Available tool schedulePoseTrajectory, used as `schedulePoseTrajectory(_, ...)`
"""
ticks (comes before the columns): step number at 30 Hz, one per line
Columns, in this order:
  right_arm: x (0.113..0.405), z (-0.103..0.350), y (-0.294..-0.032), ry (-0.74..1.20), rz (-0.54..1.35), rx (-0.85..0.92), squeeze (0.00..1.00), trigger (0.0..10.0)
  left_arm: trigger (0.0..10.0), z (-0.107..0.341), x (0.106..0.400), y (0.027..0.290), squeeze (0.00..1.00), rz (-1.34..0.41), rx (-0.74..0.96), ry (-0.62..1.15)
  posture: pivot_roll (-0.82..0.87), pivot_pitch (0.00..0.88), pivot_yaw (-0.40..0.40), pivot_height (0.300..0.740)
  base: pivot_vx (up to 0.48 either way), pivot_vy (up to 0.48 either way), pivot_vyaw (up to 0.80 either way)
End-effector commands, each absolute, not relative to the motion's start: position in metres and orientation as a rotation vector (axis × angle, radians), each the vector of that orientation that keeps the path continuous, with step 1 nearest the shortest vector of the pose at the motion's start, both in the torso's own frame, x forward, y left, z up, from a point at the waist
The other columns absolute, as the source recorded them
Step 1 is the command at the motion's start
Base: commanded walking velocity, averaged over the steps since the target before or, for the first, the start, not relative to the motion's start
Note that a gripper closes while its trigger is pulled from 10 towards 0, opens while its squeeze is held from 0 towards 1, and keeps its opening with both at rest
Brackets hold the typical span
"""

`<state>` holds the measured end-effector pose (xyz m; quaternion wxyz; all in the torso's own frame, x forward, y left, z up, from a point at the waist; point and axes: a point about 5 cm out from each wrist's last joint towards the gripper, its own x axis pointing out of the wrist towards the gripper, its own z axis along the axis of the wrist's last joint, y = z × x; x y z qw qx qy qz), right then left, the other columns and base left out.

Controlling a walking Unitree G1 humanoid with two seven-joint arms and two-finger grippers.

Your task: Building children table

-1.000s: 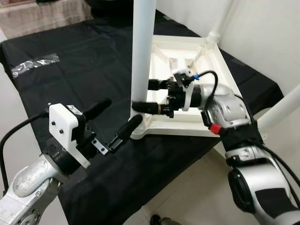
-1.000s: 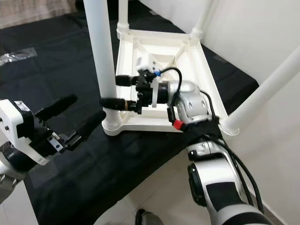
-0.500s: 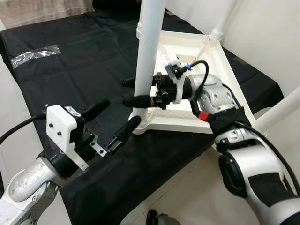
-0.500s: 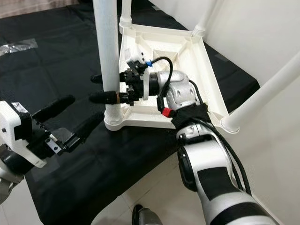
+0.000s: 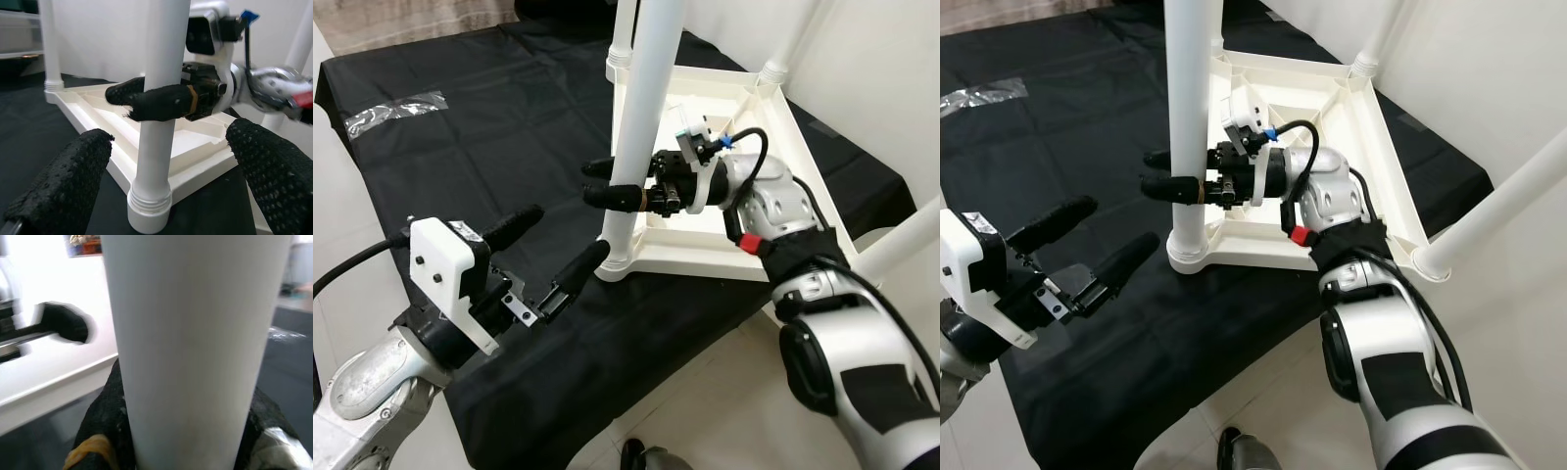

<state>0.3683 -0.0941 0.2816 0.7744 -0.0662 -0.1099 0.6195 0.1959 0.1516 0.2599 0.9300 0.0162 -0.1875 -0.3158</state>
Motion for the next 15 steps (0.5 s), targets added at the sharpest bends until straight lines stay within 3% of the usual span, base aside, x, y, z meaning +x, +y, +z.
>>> schedulePoseTrajectory(1,0.376,0.258,-0.105,-0.176,1.019,-0.116,0.0,0.0,10.0,0.256,0.194,0.152,0.0,-0.652,0.048,-0.36,0.14,0.257,-0.162,0.74,0.0,0.0,0.0)
schedulePoseTrajectory(2,0.376,0.258,-0.105,-0.176,1.019,-0.116,0.0,0.0,10.0,0.256,0.194,0.152,0.0,-0.652,0.048,-0.36,0.14,0.257,-0.162,0.74,0.0,0.0,0.0)
schedulePoseTrajectory(3,0.379,0.249,-0.12,-0.147,0.43,-0.035,0.0,0.0,10.0,0.256,0.195,0.153,0.0,-0.651,0.059,-0.356,0.14,0.258,-0.162,0.74,0.0,0.0,0.0)
schedulePoseTrajectory(6,0.296,0.178,-0.064,0.096,0.643,-0.056,0.0,0.0,10.0,0.259,0.198,0.156,0.0,-0.656,0.06,-0.371,0.12,0.242,-0.14,0.74,0.0,0.0,0.0)
schedulePoseTrajectory(7,0.296,0.177,-0.054,0.057,0.727,-0.088,0.0,0.0,10.0,0.258,0.2,0.154,0.0,-0.663,0.066,-0.37,0.14,0.19,-0.128,0.74,0.0,0.0,0.0)
schedulePoseTrajectory(14,0.33,0.194,-0.053,-0.034,0.666,-0.111,0.0,0.0,10.0,0.256,0.203,0.152,0.0,-0.674,0.077,-0.366,0.14,0.17,-0.133,0.74,0.0,0.0,0.0)
schedulePoseTrajectory(15,0.332,0.197,-0.05,-0.04,0.672,-0.112,0.0,0.7,10.0,0.257,0.204,0.153,0.0,-0.67,0.079,-0.37,0.14,0.172,-0.133,0.74,0.0,0.0,0.0)
